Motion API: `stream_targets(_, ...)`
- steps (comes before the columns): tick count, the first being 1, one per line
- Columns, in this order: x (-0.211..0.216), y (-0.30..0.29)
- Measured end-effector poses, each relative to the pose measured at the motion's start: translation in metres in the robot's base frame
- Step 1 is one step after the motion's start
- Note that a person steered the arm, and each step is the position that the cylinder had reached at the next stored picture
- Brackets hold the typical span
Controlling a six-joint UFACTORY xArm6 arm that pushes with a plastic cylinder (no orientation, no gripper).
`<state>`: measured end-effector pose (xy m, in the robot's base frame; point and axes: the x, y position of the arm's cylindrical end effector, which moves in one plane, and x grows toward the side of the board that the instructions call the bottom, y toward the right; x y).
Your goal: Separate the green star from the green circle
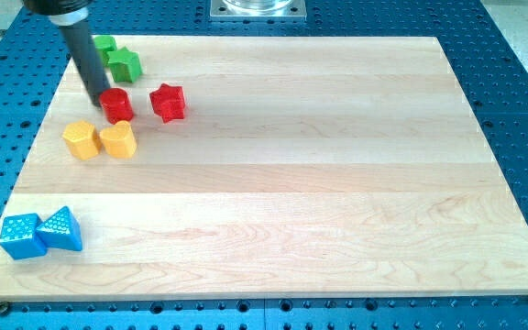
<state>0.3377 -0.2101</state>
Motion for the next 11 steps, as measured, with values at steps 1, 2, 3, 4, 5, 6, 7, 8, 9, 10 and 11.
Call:
stream_targets(1, -0.018, -0.014)
stream_targets(2, -0.017, -0.078)
stream_targets(3, -0.066, -0.018)
stream_targets(4, -0.069, 0.104)
stream_targets(5, -0.076, 0.155)
stream_targets(6, -0.115, 0.182)
stream_targets(7, -0.063, 0.199)
stream_targets(8, 0.003, 0.154)
stream_targets(9, 0.003, 0.221)
stream_targets(10, 0.006, 0.289)
stream_targets(11, 0.024, 0.331)
